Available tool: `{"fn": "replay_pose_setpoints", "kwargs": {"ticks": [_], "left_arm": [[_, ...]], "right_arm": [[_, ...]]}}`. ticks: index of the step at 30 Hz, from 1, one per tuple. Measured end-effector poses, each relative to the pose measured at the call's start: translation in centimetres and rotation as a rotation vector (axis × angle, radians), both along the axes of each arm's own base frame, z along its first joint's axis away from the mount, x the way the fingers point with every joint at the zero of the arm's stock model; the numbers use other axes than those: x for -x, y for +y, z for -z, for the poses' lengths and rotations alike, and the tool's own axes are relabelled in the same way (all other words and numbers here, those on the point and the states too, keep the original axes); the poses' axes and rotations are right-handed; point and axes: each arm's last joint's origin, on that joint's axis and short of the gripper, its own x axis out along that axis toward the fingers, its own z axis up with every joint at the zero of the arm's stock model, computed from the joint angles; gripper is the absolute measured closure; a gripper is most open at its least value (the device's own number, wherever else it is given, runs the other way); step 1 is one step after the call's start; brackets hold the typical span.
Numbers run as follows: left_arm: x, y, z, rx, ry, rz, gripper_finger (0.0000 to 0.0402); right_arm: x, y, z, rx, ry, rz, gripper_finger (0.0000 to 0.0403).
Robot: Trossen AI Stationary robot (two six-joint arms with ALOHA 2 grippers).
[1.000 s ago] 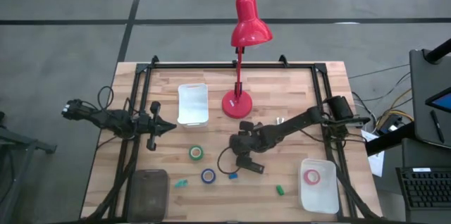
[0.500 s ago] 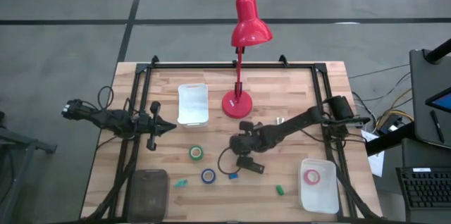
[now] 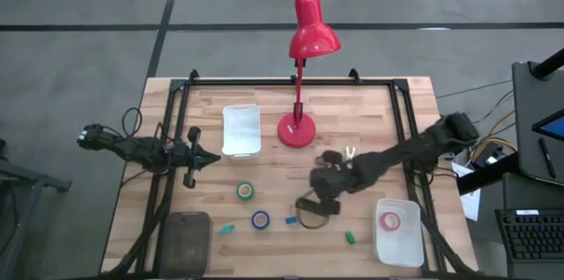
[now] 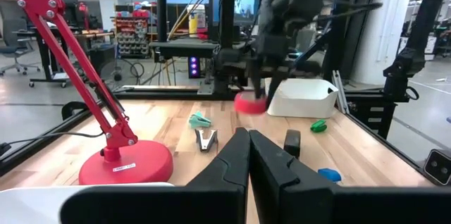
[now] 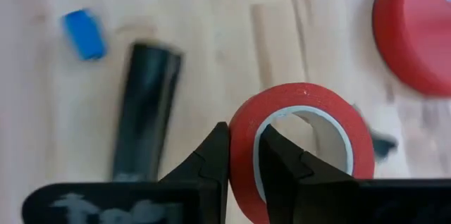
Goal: Pick and place Stapler, Stapler remover, tape
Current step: Put the red tape into the bottom white bin
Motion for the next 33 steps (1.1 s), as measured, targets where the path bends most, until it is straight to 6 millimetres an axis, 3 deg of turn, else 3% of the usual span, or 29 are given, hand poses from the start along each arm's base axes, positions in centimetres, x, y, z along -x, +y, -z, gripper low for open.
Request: {"fn": "replay_pose_setpoints", "kwargs": {"ticks": [7, 14, 18, 24, 33], "left_arm": [[0.0, 0.0, 0.0, 0.0, 0.001, 0.0, 0.0392], [0.0, 0.0, 0.0, 0.0, 0.001, 0.0, 0.0392], [0.0, 0.0, 0.0, 0.0, 0.001, 0.0, 0.0392], [0.0, 0.0, 0.0, 0.0, 0.001, 0.0, 0.0392], [0.0, 0.0, 0.0, 0.0, 0.001, 0.0, 0.0392]], "right_arm": [[5.6, 3.9, -4.3, -0.144, -0.063, 0.025, 0.0349], [11.2, 7.0, -6.0, -0.27, -0.015, 0.11, 0.0349], [13.6, 8.3, -5.5, -0.28, 0.035, 0.174, 0.0349], [15.5, 9.9, -3.7, -0.294, 0.091, 0.269, 0.0349], [17.3, 9.9, -0.1, -0.317, 0.33, 0.436, 0.0349]]}}
